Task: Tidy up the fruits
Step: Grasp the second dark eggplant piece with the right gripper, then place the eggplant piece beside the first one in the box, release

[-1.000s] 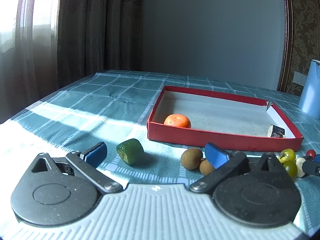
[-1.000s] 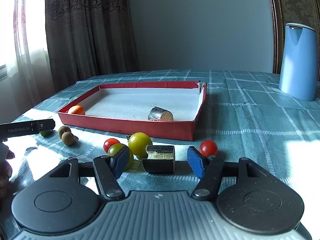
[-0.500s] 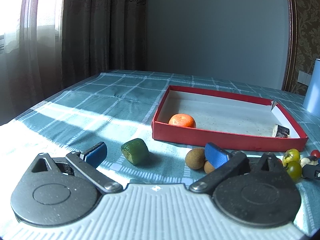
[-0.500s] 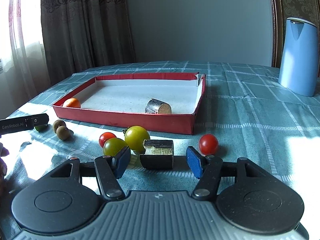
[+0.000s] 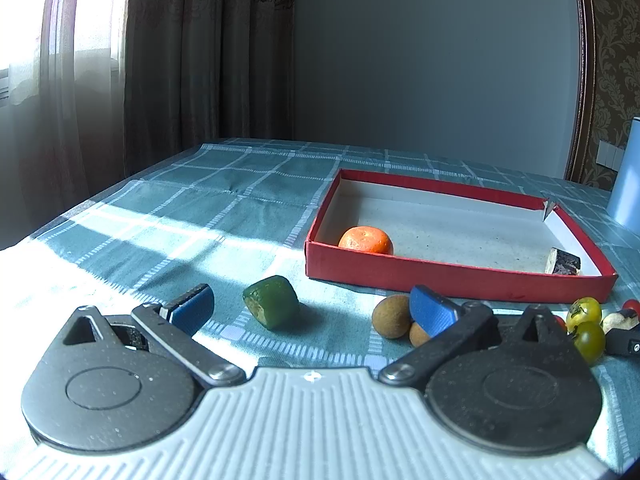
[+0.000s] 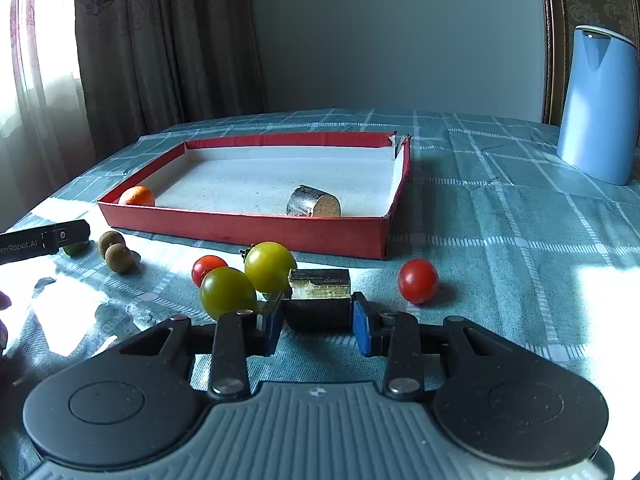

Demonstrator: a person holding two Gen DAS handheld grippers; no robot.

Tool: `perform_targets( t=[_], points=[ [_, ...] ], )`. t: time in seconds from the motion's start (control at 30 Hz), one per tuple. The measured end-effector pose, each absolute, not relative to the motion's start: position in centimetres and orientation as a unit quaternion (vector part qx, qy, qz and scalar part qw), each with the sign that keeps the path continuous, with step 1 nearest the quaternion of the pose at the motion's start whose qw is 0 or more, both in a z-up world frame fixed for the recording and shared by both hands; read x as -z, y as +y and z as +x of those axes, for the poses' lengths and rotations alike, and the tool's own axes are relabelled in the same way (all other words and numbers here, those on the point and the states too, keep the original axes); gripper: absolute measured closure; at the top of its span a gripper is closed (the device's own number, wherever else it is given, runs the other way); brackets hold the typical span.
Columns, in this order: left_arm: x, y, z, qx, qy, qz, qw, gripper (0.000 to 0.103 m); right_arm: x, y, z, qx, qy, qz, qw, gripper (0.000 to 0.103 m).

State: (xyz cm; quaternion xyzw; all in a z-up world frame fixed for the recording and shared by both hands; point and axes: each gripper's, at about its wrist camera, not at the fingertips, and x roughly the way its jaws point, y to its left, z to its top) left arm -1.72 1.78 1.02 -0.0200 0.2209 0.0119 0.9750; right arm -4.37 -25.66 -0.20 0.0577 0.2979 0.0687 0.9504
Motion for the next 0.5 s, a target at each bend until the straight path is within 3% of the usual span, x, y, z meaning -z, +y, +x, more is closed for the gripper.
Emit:
perform_targets(
  t=[0.5],
  points=[
    [-0.9,1.7,-1.6,-0.016,0.224,-0.021,0.974,0.0,-0.5,-26.8,-5.8,-0.09,0.251,0.093,0.959,0.068]
  ],
)
